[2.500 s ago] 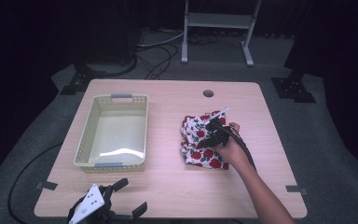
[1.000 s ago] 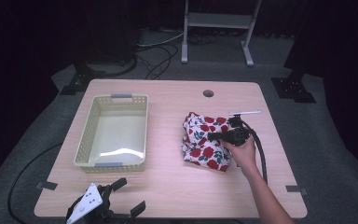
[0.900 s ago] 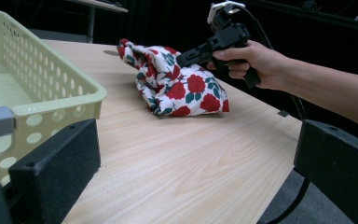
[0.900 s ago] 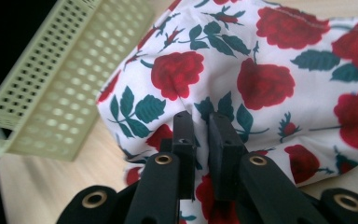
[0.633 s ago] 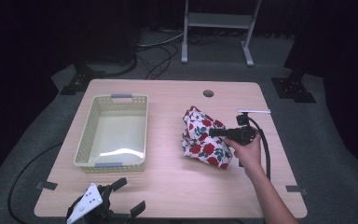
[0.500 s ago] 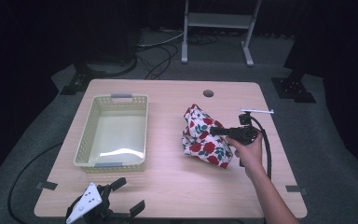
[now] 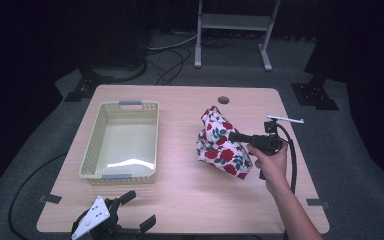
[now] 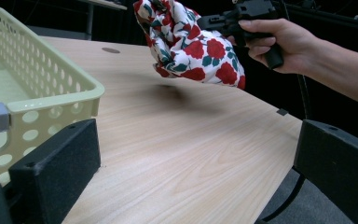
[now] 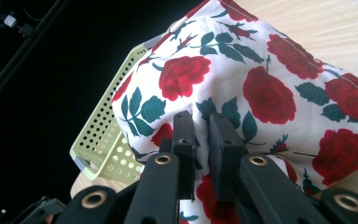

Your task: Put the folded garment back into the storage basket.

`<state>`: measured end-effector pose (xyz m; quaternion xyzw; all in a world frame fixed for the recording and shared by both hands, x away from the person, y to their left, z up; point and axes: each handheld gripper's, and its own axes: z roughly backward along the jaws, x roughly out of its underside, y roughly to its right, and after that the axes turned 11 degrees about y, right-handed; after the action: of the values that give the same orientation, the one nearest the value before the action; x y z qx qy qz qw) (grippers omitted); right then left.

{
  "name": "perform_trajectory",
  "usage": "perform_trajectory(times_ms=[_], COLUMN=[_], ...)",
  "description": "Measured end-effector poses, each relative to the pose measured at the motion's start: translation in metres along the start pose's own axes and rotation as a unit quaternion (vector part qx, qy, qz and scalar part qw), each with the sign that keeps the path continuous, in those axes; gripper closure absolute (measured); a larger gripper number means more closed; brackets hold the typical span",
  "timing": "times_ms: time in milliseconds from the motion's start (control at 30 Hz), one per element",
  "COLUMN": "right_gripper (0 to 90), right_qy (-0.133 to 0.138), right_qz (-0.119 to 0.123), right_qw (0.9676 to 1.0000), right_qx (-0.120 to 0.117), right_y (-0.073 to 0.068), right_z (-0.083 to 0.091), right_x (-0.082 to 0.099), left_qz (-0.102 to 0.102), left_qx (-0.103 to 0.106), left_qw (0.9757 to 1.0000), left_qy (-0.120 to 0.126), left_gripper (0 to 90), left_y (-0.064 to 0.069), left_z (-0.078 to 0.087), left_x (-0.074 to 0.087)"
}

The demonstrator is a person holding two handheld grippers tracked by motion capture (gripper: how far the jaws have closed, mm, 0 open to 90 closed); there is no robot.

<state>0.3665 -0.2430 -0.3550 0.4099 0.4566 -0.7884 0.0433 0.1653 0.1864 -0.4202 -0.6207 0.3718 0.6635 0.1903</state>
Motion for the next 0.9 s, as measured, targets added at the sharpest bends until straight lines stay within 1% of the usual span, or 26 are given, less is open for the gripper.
perform_trajectory(times_ms=[67,167,233,267,333,467,567,633,767,900], right_gripper=[81.9,81.8,81.8,81.7,81.6,81.4,81.5,81.5,81.4,81.3], right_qy=[0.001,0.008,0.009,0.01,0.009,0.005,0.006,0.01,0.011,0.01], right_qz=[0.003,0.007,0.009,0.012,0.014,0.03,0.027,0.021,0.027,0.032], right_qw=[1.0,0.9998,0.9998,0.9997,0.9997,0.9994,0.9994,0.9993,0.9992,0.999], right_qx=[-0.005,-0.015,-0.017,-0.019,-0.02,-0.017,-0.021,-0.029,-0.026,-0.028], right_y=[-0.006,-0.012,-0.014,-0.018,-0.018,-0.025,-0.026,-0.028,-0.032,-0.037], right_z=[0.001,0.002,0.002,0.002,0.002,0.001,0.001,0.001,0.0,-0.002], right_x=[-0.003,-0.006,-0.007,-0.009,-0.009,-0.01,-0.011,-0.013,-0.015,-0.017], left_qz=[0.001,0.001,0.0,0.0,0.001,0.001,0.0,-0.001,0.0,0.0], left_qx=[-0.001,-0.002,-0.002,-0.002,-0.002,-0.003,-0.004,-0.003,-0.003,-0.003], left_qw=[1.0,1.0,1.0,1.0,1.0,1.0,1.0,1.0,1.0,1.0], left_qy=[0.001,0.001,0.002,0.002,0.003,0.005,0.005,0.005,0.004,0.004], left_gripper=[0.0,0.0,0.0,0.0,0.0,0.0,0.0,0.0,0.0,0.0], left_y=[0.0,-0.001,-0.001,-0.001,0.0,0.0,0.0,0.0,0.0,0.0], left_z=[0.0,0.001,0.001,0.001,0.001,0.001,0.002,0.002,0.001,0.002], left_x=[0.0,-0.001,-0.001,-0.001,-0.001,-0.001,-0.001,-0.001,-0.001,-0.001])
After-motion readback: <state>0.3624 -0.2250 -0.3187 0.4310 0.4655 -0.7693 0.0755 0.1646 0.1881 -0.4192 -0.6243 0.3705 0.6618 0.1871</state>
